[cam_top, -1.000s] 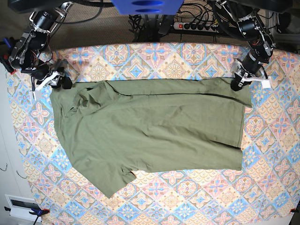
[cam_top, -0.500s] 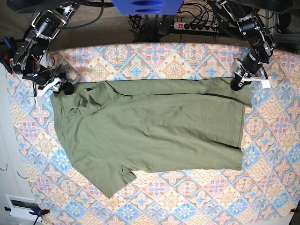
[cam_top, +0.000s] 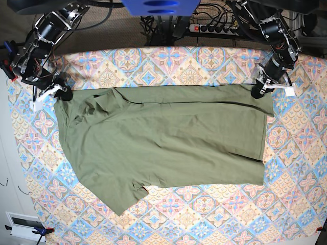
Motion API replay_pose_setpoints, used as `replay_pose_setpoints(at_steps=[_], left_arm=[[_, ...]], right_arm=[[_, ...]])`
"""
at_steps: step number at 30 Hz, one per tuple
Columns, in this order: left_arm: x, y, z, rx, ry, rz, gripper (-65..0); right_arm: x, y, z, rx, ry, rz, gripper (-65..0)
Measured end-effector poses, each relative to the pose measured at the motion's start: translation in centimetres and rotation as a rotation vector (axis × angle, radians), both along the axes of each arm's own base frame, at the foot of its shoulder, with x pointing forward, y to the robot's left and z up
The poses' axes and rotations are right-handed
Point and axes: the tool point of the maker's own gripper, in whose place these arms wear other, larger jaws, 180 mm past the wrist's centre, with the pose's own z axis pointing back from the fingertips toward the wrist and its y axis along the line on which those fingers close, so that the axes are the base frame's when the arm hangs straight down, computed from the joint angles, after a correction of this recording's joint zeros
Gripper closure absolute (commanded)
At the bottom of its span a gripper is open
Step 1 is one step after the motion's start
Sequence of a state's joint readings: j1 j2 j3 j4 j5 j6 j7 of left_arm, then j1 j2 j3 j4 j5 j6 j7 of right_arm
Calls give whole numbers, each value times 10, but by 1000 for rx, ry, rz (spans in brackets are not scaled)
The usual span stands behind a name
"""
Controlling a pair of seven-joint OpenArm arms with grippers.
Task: Layout the t-shirt on the table in an organized manner, then fold the t-shirt properly
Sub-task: 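Hold both shoulder corners and drag the shirt taut toward the robot, then release the shoulders and move both grippers along the shirt sides toward the hem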
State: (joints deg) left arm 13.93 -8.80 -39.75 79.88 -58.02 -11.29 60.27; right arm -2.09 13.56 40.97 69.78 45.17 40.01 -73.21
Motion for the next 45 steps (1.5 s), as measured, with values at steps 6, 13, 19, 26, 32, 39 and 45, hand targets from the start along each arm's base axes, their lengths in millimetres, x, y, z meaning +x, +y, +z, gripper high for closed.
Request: replay_pose_setpoints(at_steps=[6,13,19,26,32,39,45], left_arm=[[-23,-5,1,51,44,-71,0],[-49,-4,5,111,87,-109,0],[-61,5,5,134,117,-128,0],[-70,14,12,123,123,-140,0],[-72,12,9,121,133,-144,0],[-76,11,8,114,138,-141,-42],[-76,11,19,151,123,-161,-205]], right_arm=[[-21,-2,-2,0,3,-8,-33],[-51,1,3,-15,20,17,-33],[-69,-7,2,-32,48,0,-33],[-88,-20,2,-35,89,-37,-33],[-90,-19,2,-35,98,-27,-34],[-100,-21,4,-51,95,-33,-176],[-101,-25,11,-115,108,-1,-227]])
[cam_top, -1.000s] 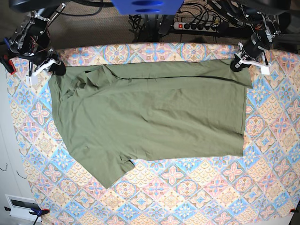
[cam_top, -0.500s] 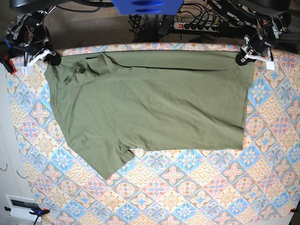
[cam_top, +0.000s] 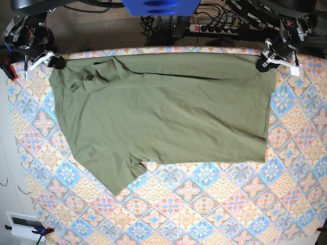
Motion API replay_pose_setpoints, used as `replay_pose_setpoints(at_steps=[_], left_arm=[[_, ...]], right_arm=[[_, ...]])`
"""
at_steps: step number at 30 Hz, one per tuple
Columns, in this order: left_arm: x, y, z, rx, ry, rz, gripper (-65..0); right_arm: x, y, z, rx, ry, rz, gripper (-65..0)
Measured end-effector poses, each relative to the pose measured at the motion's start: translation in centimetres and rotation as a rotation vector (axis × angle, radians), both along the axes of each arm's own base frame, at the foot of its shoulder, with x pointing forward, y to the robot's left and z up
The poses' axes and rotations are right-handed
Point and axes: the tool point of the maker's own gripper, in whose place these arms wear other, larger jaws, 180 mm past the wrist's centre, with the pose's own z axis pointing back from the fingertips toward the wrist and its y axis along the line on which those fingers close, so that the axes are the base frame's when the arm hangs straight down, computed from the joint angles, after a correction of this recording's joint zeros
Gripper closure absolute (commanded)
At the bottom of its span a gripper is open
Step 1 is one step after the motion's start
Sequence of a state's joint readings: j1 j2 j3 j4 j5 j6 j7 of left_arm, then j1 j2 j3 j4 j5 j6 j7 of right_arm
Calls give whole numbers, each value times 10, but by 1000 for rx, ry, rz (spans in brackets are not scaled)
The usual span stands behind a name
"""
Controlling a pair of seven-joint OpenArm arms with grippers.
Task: Layout the t-shirt on the table in an organized manner, then fold the t-shirt properly
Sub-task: 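Release the shoulders and move both grippers along the shirt sides toward the hem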
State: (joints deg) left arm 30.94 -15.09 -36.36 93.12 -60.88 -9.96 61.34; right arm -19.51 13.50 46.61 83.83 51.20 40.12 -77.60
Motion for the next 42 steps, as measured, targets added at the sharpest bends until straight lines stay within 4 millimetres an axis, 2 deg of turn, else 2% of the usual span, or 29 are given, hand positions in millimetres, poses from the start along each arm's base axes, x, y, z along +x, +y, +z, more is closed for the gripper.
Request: replay_pose_setpoints(at_steps=[5,7,9,11,13,16,19,21,24,27,29,31,33,35,39,42], left_arm=[[0,-5,16,36,-27,-39,-344],[1,-4,17,36,-29,-38,-367],[1,-3,18,36,-33,-35,-361],[-2,9,25,63,-40,-5,-355],[2,18,40,112,-71,0,-355],[19,9,67,137,-158,-48,-355],[35,25,94,201,-242,-20,-355],[46,40,103,245,-258,-3,-358],[79,40,121,269,-338,-48,-359],[107,40,130,331,-350,-103,-359],[125,36,132,339,-358,-123,-358],[140,34,125,342,-340,-135,-357],[157,31,118,329,-333,-145,-356],[170,33,111,325,-312,-137,-356],[198,41,99,297,-283,-102,-356],[225,35,93,312,-286,-113,-356]], right_arm=[[-15,-20,4,-41,17,-60,-228],[-15,-24,6,-47,16,-71,-228],[-15,-23,6,-44,13,-72,-228],[-12,-22,6,-41,6,-73,-228],[-12,-24,7,-46,2,-77,-226],[-13,-29,10,-54,-2,-87,-225],[-6,-36,15,-97,9,-66,-225],[11,-49,28,-180,-14,-50,-225],[41,-58,49,-260,-75,-42,-225],[49,-63,51,-305,-48,-39,-225],[60,-59,51,-318,-46,-7,-225],[83,-49,57,-329,-69,53,-225],[118,-35,73,-318,-161,92,-225],[139,-25,84,-312,-217,121,-224],[148,-15,81,-340,-182,180,-224],[157,-22,84,-411,-154,184,-224]])
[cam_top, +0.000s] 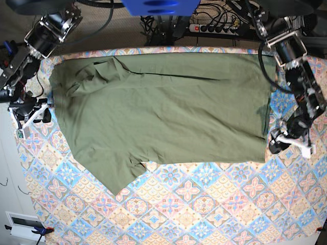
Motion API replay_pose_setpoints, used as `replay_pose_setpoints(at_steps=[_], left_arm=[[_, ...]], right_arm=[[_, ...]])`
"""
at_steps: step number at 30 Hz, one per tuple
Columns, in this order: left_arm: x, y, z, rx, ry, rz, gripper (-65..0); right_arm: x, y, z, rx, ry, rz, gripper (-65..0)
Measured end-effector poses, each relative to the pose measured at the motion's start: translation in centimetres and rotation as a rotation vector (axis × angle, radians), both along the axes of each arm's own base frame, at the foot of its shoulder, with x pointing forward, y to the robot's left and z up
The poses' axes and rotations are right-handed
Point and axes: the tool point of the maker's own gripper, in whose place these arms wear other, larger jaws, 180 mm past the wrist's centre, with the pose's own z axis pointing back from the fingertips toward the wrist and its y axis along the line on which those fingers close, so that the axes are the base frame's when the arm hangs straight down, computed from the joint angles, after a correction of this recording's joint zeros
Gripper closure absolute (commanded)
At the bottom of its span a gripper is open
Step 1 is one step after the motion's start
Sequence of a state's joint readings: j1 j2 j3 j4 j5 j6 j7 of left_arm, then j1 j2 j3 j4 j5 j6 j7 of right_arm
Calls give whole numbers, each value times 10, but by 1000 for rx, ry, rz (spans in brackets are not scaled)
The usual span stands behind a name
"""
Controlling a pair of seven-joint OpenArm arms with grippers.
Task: Layout the t-shirt on the table in an organized manner, then fold the t-shirt properly
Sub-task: 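Release the shoulders and move both grippers along the shirt sides toward the hem, then grasp the shirt's hem corners with both grippers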
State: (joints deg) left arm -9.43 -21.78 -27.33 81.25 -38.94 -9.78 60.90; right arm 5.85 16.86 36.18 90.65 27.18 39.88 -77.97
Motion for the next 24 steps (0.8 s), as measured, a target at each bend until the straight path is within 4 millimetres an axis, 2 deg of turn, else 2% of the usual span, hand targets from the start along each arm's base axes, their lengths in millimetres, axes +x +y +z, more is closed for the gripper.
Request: replay_pose_setpoints(at_steps=[2,7,10,13,17,22,24], left_arm=[[15,-9,-2,12,-7,-22,-358],[40,-5,-21,30,51,-4,-358],[53,-12,-28,28,22,-3,-361],[51,-6,-51,22,46,30,-361],[51,-3,-78,1,98,67,-362],[53,7,-83,49,84,97,-362],[53,4,-92,43,93,106,-362]], right_arm=[[2,0,-1,-20,10,8,-224],[-1,26,-18,17,49,48,-224],[10,30,-10,28,11,54,-224],[16,25,-2,16,-11,50,-224],[14,27,-5,19,0,50,-224],[14,26,-5,14,1,49,-224],[15,26,-4,15,0,50,-224]])
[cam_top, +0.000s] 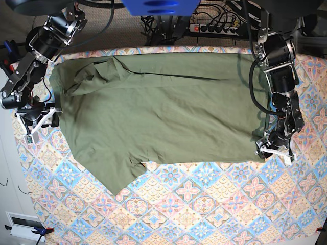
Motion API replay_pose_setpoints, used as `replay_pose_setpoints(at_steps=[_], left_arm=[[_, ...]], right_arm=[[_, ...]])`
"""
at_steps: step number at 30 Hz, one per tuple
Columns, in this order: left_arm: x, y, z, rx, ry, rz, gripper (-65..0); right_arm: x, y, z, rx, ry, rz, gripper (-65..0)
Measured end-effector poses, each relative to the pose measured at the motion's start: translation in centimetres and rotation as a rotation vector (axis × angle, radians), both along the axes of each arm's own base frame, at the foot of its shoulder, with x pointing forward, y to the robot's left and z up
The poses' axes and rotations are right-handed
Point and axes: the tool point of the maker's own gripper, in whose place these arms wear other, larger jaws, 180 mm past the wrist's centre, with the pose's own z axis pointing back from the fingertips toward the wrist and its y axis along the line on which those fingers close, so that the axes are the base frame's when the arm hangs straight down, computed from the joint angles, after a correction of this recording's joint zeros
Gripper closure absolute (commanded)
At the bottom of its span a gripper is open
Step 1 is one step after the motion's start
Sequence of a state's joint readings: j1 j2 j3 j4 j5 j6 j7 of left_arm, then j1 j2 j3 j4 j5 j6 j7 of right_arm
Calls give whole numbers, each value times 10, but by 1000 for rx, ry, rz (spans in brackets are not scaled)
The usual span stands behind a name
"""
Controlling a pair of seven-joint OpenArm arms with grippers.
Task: Layout the t-shirt on the table in an organized manner, then fold the t-shirt properly
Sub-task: 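Grasp the shirt's hem corners with both grippers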
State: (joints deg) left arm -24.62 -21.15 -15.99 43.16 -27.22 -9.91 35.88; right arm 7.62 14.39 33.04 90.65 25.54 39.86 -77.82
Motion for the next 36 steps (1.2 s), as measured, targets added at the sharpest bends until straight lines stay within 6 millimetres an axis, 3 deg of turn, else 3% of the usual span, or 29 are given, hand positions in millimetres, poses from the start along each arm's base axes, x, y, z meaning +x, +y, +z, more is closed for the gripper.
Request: replay_pose_setpoints(at_steps=[3,15,17,19,21,23,24,26,29,30,36], left_arm=[[8,-7,-3,-39,6,11,-362],[18,-81,-13,-164,-7,-110,-345],[16,-89,-8,-167,-5,-157,-290],[5,-93,-7,-145,-2,-197,-190],[-2,-95,-6,-124,0,-218,-90],[-8,-97,-6,-109,9,-236,0],[-7,-96,-3,-99,3,-236,0],[-5,-95,3,-92,-15,-237,0],[-7,-92,12,-63,-43,-241,0],[-10,-91,18,-46,-65,-245,0],[-26,-89,48,44,-150,-281,0]], right_arm=[[0,1,0,4,-2,1,-224],[8,1,7,1,-21,0,-224],[19,0,18,0,-53,-1,-224],[27,1,25,9,-85,3,-224],[26,3,13,6,-42,9,-224],[17,4,-13,-44,68,33,-228],[16,8,-22,-65,101,54,-228],[33,20,-22,-110,94,110,-229],[85,48,9,-114,-73,195,-229],[91,52,9,-119,-81,211,-229],[74,48,-52,-47,65,188,-229]])
